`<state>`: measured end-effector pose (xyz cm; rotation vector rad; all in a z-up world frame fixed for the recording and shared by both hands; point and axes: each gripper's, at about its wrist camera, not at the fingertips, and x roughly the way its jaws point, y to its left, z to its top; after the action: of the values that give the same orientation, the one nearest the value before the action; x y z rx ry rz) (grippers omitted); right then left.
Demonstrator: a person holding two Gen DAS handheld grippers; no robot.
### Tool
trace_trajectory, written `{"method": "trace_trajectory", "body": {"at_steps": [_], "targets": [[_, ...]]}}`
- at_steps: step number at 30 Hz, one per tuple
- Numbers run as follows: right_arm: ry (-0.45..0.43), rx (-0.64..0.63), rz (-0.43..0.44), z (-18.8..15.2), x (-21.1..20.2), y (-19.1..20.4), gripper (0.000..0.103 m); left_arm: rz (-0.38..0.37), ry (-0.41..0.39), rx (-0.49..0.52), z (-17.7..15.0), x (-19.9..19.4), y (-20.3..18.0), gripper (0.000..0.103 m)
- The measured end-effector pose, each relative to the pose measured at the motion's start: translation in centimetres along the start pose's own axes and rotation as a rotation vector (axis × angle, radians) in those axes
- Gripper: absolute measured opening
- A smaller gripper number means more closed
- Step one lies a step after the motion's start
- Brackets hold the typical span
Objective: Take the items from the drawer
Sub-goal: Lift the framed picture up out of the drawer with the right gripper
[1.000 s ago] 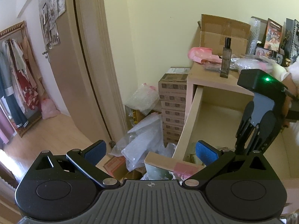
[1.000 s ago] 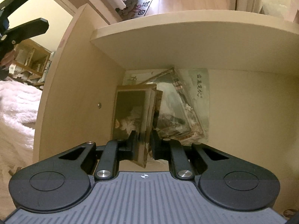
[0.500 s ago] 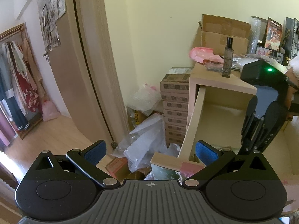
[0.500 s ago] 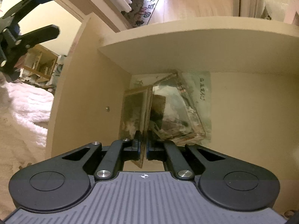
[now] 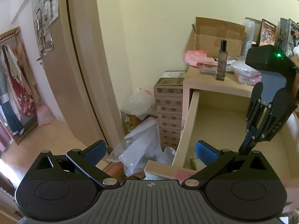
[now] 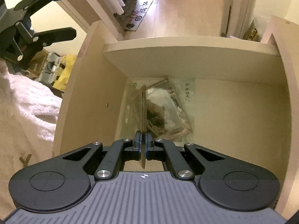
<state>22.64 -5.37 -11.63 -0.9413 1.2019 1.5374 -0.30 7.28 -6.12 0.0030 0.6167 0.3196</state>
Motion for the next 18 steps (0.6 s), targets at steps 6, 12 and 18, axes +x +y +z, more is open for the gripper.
{"method": "trace_trajectory", "body": {"at_steps": [6,12,18], "targets": [[-0.025,0.014,-0.074,-0.3,-1.0,0.5,0.002,-0.025,-0.013,0.009,0.5,0.3,-0.2,0.103],[-0.026,0.040,-0.150,-1.2,-2.6,1.2,0.002,-0.064,-0.033,0.026,1.2,0.8,-0.5,0.103],[-0.065,0.110,-0.215,-2.6,-4.4,1.9,0.002,-0.120,-0.054,0.047,2.2,1.3,-1.1,0.103]]}}
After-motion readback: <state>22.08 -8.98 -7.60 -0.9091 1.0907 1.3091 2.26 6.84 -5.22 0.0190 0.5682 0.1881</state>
